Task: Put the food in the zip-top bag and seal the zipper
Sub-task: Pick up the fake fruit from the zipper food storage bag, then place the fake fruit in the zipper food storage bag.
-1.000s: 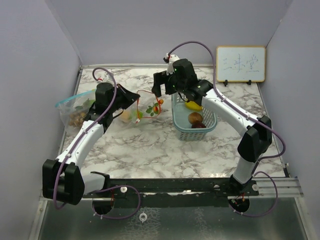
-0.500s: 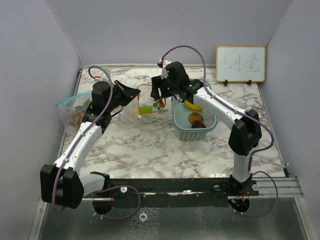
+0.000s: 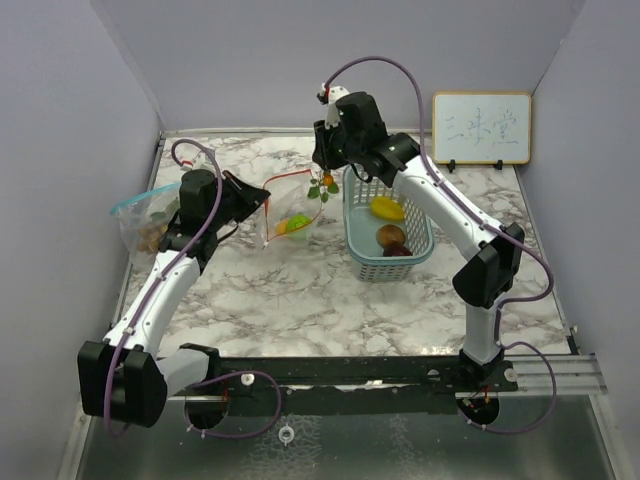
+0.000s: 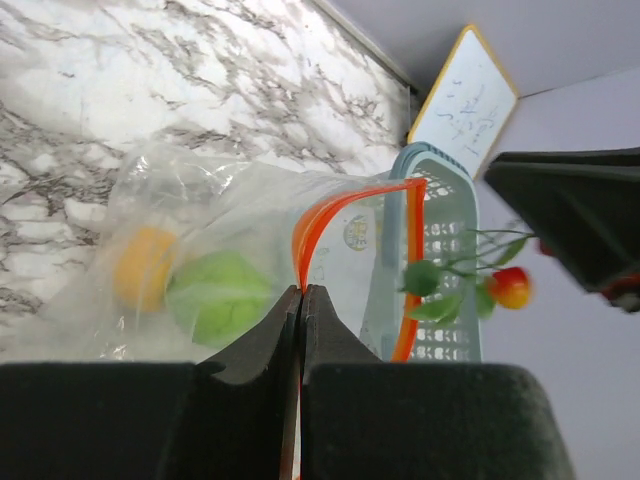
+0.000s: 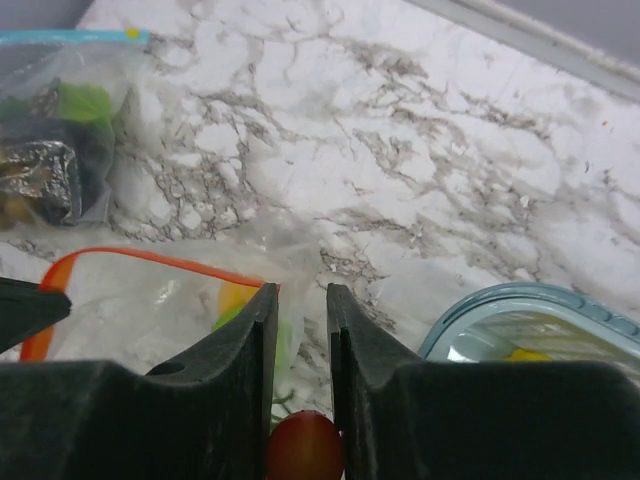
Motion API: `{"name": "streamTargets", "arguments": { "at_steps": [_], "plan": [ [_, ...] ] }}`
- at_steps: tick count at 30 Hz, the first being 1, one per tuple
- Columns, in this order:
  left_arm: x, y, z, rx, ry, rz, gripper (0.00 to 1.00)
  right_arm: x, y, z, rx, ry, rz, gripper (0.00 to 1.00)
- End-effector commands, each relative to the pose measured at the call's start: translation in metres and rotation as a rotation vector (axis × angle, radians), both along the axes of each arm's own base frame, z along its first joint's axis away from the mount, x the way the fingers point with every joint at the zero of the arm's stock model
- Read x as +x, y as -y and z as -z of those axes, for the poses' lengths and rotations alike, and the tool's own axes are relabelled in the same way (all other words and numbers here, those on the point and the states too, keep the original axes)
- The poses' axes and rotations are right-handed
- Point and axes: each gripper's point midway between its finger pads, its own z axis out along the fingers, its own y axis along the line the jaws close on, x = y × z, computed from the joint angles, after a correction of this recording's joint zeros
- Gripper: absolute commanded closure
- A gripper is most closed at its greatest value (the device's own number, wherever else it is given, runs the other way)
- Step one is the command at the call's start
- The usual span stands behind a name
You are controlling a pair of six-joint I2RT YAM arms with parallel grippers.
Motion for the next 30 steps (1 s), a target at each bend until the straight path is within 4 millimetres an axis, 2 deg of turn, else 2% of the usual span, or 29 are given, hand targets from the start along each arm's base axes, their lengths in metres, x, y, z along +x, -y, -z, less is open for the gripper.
{"name": "streamTargets", "arguments": {
  "at_steps": [1, 4, 6, 8, 11, 16, 21, 25, 30],
  "plan": [
    [0.003, -0.008, 0.012, 0.054, -0.015, -0.019, 1.0, -0.009, 0.019, -0.003, -0.129, -0.02, -0.017, 0.97],
    [0.01, 0.002, 0.011, -0.003, -0.01, 0.002, 1.0, -0.031, 0.0, 0.012, -0.093, -0.086, -0.084, 0.95],
    [0.015, 0.008, 0.01, -0.026, -0.008, 0.015, 1.0, -0.05, -0.022, 0.016, -0.064, -0.099, -0.132, 0.95],
    [0.018, 0.013, 0.009, -0.032, -0.008, 0.028, 1.0, -0.063, -0.042, 0.011, -0.029, -0.09, -0.165, 0.95],
    [0.018, 0.019, 0.012, -0.032, -0.017, 0.043, 1.0, -0.069, -0.06, -0.002, 0.029, -0.075, -0.178, 0.95],
    [0.014, 0.02, 0.015, -0.028, -0.024, 0.042, 1.0, -0.061, -0.053, -0.048, 0.083, 0.029, -0.119, 0.96],
    [0.01, 0.016, 0.012, -0.02, -0.017, 0.032, 1.0, -0.06, -0.053, -0.071, 0.12, 0.069, -0.113, 0.95],
    [0.009, 0.016, 0.009, -0.016, -0.009, 0.033, 1.0, -0.054, -0.056, -0.062, 0.108, 0.065, -0.108, 0.95],
    [0.007, 0.015, 0.008, -0.02, -0.01, 0.031, 1.0, -0.051, -0.066, -0.04, 0.091, 0.038, -0.133, 0.95]
  ]
}}
